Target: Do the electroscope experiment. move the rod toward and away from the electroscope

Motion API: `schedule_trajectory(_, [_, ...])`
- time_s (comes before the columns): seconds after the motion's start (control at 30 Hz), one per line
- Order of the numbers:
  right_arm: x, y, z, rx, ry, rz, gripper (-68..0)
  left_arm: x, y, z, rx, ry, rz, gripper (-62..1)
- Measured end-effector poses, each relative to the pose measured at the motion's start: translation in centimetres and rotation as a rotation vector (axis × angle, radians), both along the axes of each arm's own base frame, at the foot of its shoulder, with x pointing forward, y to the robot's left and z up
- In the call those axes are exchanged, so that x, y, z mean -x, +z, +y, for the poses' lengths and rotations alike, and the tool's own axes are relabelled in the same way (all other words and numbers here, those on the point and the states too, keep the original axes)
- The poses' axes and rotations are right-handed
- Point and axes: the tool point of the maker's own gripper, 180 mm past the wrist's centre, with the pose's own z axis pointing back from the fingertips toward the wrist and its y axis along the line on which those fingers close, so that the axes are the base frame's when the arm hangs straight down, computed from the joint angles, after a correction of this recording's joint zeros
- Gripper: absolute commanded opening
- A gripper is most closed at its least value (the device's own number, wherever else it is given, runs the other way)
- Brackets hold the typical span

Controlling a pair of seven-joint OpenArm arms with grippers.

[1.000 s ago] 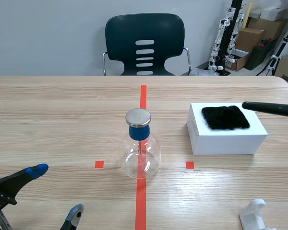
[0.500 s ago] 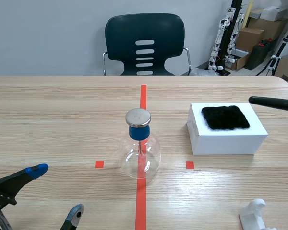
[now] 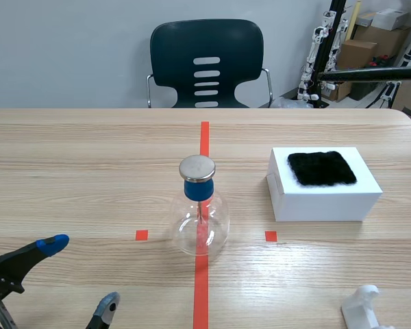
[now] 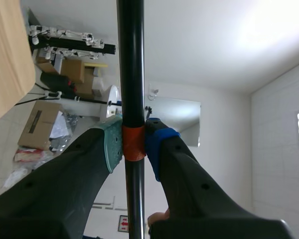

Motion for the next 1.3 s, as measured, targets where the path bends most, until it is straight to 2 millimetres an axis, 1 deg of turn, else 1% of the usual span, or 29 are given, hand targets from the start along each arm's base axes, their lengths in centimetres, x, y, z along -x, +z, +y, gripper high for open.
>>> schedule_trajectory(0.1, [-1.4, 0.4, 1.2, 0.048, 0.024, -0.021, -66.5, 0.0, 0.0, 0.0, 0.0, 0.0, 0.0, 1.4])
schedule_trajectory(0.17, [-2.2, 0.3, 2.2, 0.087, 0.04, -0.031, -66.5, 0.0, 0.0, 0.0, 0.0, 0.0, 0.0, 1.4])
schedule_trajectory(0.37, [-3.7, -0.7, 5.7, 0.134, 0.1, -0.047, -66.5, 0.0, 0.0, 0.0, 0.0, 0.0, 0.0, 1.4])
schedule_trajectory(0.53, [-4.4, -1.2, 8.2, 0.186, 0.144, -0.065, -66.5, 0.0, 0.0, 0.0, 0.0, 0.0, 0.0, 1.4])
schedule_trajectory(0.77, [-4.7, -2.6, 10.8, 0.232, 0.194, -0.043, -66.5, 0.0, 0.0, 0.0, 0.0, 0.0, 0.0, 1.4])
schedule_trajectory(0.9, [-4.5, -3.7, 11.8, 0.239, 0.217, -0.004, -66.5, 0.0, 0.0, 0.0, 0.0, 0.0, 0.0, 1.4])
schedule_trajectory(1.0, [-4.4, -4.5, 12.0, 0.25, 0.212, 0.028, -66.5, 0.0, 0.0, 0.0, 0.0, 0.0, 0.0, 1.4])
schedule_trajectory(1.3, [-4.5, -4.7, 11.8, 0.257, 0.187, 0.031, -66.5, 0.0, 0.0, 0.0, 0.0, 0.0, 0.0, 1.4])
